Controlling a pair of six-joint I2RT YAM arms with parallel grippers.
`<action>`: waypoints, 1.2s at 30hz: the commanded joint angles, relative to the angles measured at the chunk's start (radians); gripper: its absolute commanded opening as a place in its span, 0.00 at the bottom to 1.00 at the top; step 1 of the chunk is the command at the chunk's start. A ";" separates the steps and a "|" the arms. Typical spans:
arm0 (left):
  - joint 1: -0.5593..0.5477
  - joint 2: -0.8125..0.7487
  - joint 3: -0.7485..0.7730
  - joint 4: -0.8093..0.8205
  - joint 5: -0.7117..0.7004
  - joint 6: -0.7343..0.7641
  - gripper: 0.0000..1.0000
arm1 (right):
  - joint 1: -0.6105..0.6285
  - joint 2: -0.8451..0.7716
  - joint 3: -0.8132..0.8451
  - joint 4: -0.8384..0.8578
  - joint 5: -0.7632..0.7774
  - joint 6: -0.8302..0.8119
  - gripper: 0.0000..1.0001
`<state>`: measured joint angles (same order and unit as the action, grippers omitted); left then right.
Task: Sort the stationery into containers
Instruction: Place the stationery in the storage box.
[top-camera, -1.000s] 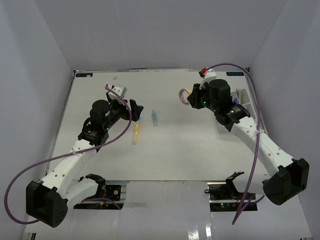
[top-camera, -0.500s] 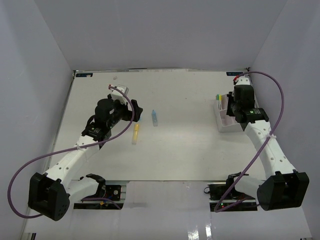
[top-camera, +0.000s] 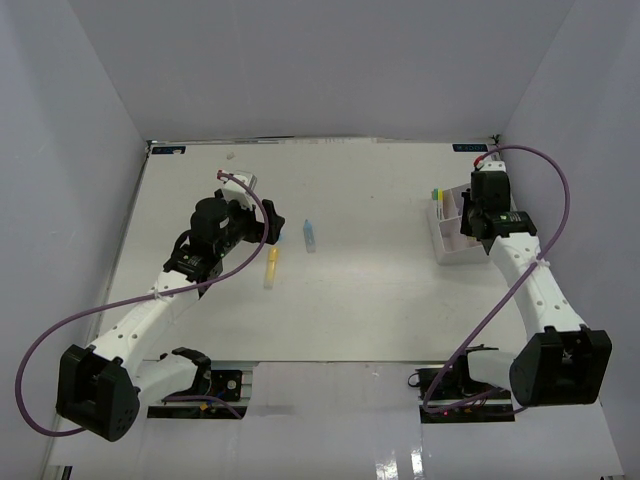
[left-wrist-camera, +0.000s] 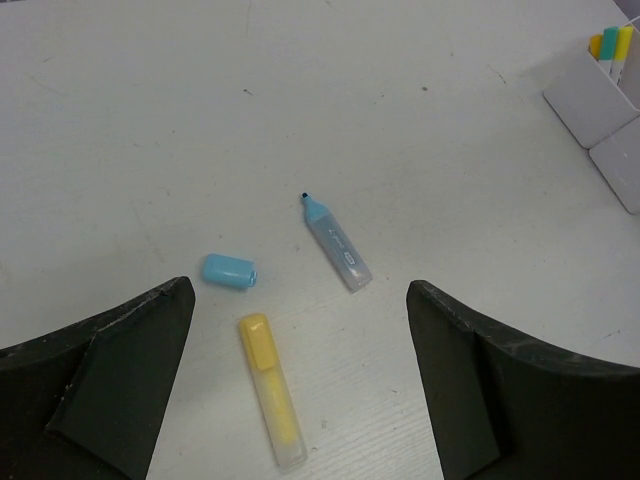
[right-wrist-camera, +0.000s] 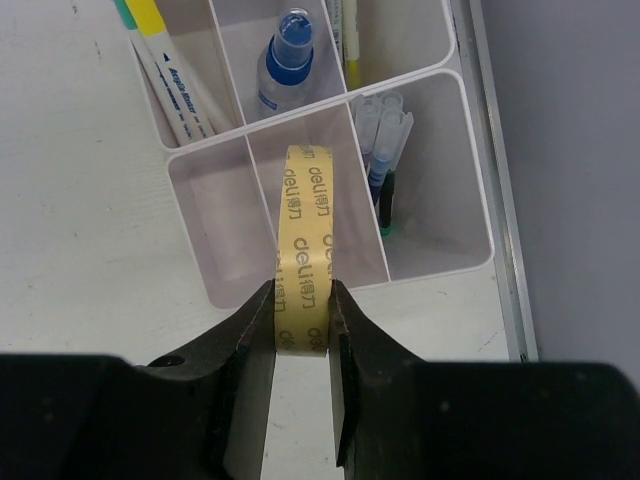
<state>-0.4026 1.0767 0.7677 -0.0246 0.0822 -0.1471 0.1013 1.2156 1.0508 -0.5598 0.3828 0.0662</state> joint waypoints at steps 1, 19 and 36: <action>-0.004 0.000 0.028 -0.006 -0.004 -0.006 0.98 | -0.011 0.013 0.026 0.001 0.013 -0.020 0.08; -0.004 0.029 0.042 -0.035 -0.047 -0.011 0.98 | -0.028 0.052 0.028 0.055 0.008 -0.017 0.62; -0.004 0.195 0.102 -0.270 -0.246 -0.115 0.98 | -0.026 -0.333 -0.221 0.475 -0.591 0.059 0.96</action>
<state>-0.4026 1.2583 0.8497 -0.1986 -0.1009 -0.2234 0.0788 0.9245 0.8833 -0.2420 -0.0601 0.0765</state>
